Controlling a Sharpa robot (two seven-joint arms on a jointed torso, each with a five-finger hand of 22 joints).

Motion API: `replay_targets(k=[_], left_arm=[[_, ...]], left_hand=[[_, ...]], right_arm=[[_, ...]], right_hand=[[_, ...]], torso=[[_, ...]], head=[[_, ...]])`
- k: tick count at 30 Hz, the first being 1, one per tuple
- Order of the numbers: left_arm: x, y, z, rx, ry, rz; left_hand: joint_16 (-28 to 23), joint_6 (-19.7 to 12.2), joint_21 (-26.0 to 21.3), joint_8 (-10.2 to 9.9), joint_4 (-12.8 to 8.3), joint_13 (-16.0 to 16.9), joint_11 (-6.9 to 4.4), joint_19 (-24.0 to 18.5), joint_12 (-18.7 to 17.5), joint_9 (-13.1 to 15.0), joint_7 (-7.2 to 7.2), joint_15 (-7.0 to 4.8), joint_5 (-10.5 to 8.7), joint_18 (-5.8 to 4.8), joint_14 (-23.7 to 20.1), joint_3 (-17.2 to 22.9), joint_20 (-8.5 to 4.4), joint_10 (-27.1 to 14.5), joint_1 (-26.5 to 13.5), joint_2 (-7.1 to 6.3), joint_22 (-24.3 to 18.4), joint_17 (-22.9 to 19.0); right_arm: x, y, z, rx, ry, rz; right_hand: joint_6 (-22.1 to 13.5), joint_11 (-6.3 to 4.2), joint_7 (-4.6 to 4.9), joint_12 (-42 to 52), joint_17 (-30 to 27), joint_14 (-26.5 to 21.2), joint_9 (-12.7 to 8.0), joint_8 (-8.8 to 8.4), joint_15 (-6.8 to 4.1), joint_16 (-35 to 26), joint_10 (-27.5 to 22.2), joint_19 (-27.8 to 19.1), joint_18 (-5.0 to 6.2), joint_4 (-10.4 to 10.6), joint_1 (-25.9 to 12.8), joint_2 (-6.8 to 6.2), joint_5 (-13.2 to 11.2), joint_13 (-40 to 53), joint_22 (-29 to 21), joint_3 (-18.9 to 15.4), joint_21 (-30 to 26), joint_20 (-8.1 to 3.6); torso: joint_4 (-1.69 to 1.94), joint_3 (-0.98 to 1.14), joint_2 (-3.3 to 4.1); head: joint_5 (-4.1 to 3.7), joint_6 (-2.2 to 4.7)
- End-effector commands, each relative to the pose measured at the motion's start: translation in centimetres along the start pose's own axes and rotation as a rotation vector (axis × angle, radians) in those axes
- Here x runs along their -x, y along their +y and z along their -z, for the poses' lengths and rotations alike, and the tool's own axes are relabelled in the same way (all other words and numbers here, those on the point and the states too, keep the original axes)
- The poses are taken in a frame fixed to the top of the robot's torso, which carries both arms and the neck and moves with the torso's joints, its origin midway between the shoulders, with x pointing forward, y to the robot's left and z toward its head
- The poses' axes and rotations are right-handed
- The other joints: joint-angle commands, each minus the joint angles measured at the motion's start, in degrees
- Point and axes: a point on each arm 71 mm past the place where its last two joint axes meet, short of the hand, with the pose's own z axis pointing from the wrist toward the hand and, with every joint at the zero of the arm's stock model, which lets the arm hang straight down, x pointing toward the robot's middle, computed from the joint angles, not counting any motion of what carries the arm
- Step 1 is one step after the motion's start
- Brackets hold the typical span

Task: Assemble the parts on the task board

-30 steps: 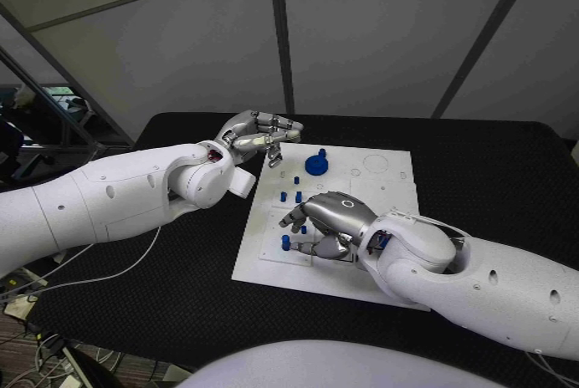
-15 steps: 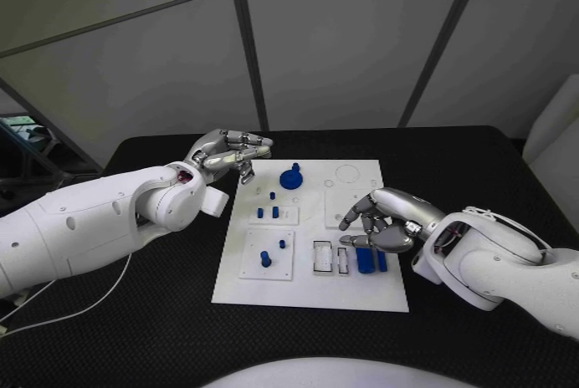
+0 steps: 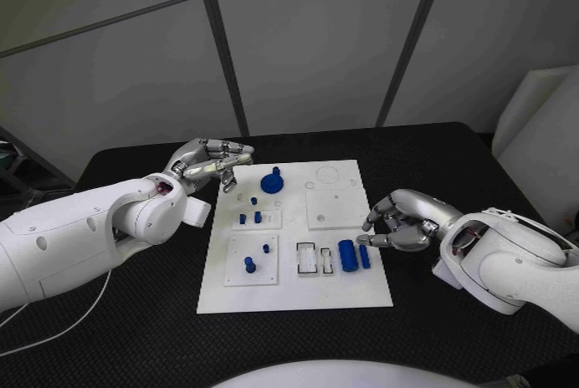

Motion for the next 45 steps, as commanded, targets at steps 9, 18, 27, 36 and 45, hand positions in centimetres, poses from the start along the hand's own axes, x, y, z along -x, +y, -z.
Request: replay_targets(k=[9, 18, 27, 36, 45], left_arm=[[0.0, -0.1, 0.1, -0.005, 0.004, 0.009], [0.1, -0.1, 0.2, -0.005, 0.003, 0.009], [0.1, -0.1, 0.3, -0.005, 0.003, 0.009], [0.1, -0.1, 0.4, -0.003, 0.005, 0.009], [0.1, -0.1, 0.4, -0.002, 0.011, 0.011]], left_hand=[[0.32, 0.04, 0.18, 0.40, -0.17, 0.09, -0.14, 0.36, 0.39, -0.08, 0.07, 0.00, 0.25, 0.58, -0.39, -0.03, 0.11, -0.31, -0.11, 0.51, 0.06, -0.04], [0.32, 0.04, 0.18, 0.40, -0.17, 0.09, -0.14, 0.36, 0.39, -0.08, 0.07, 0.00, 0.25, 0.58, -0.39, -0.03, 0.11, -0.31, -0.11, 0.51, 0.06, -0.04], [0.32, 0.04, 0.18, 0.40, -0.17, 0.09, -0.14, 0.36, 0.39, -0.08, 0.07, 0.00, 0.25, 0.58, -0.39, -0.03, 0.11, -0.31, -0.11, 0.51, 0.06, -0.04], [0.32, 0.04, 0.18, 0.40, -0.17, 0.09, -0.14, 0.36, 0.39, -0.08, 0.07, 0.00, 0.25, 0.58, -0.39, -0.03, 0.11, -0.31, -0.11, 0.51, 0.06, -0.04], [0.41, 0.06, 0.10, 0.46, -0.10, 0.10, -0.14, 0.33, 0.46, -0.09, 0.07, 0.00, 0.24, 0.59, -0.41, -0.13, 0.11, -0.34, -0.26, 0.56, 0.02, -0.05]], right_arm=[[-1.6, 0.0, -0.5, -0.098, 0.025, 0.106], [-3.1, 0.3, -1.0, -0.096, 0.048, 0.096], [-4.3, 0.8, -1.4, -0.090, 0.082, 0.090], [-5.2, 0.8, -1.9, -0.101, 0.122, 0.100], [-6.2, 0.7, -2.4, -0.120, 0.140, 0.112]], right_hand=[[-1.59, -0.06, 0.03, 0.19, 13.90, 5.72, 1.30, 1.48, 0.55, 0.35, 0.23, 0.50, -0.79, 2.34, -0.74, -0.03, -0.35, 0.67, 0.42, -3.22, 0.52, 0.02], [-1.78, -0.03, 0.04, 0.21, 13.83, 5.70, 1.51, 1.71, 0.57, 0.32, 0.24, 0.43, -0.77, 2.53, -0.91, 0.07, -0.34, 0.79, 0.34, -3.72, 0.46, 0.05], [-2.09, -0.03, 0.02, 0.20, 13.83, 5.70, 1.98, 2.28, 0.59, 0.32, 0.24, 0.38, -0.76, 2.63, -1.52, 0.50, -0.87, 0.98, 0.35, -4.77, 0.45, 0.08], [-2.46, -0.01, 0.04, -0.04, 13.69, 5.67, 2.40, 2.76, 0.61, 0.26, 0.03, 0.18, -0.71, 2.68, -2.24, 0.85, -1.71, 0.90, 0.11, -5.74, 0.28, 0.12], [-2.87, 0.03, 0.05, -0.22, 13.79, 5.69, 2.81, 3.25, 0.65, 0.29, -0.12, 0.08, -0.69, 2.60, -2.93, 1.35, -2.13, 0.90, 0.03, -6.53, 0.19, 0.15]], torso=[[0.20, -0.09, 0.01], [0.11, -0.02, 0.08], [0.13, -0.02, 0.13], [0.16, -0.08, 0.12], [0.24, -0.11, 0.08]], head=[[-0.22, -0.84], [0.16, -1.22], [0.41, -1.54], [0.53, -1.86], [0.78, -2.12]])
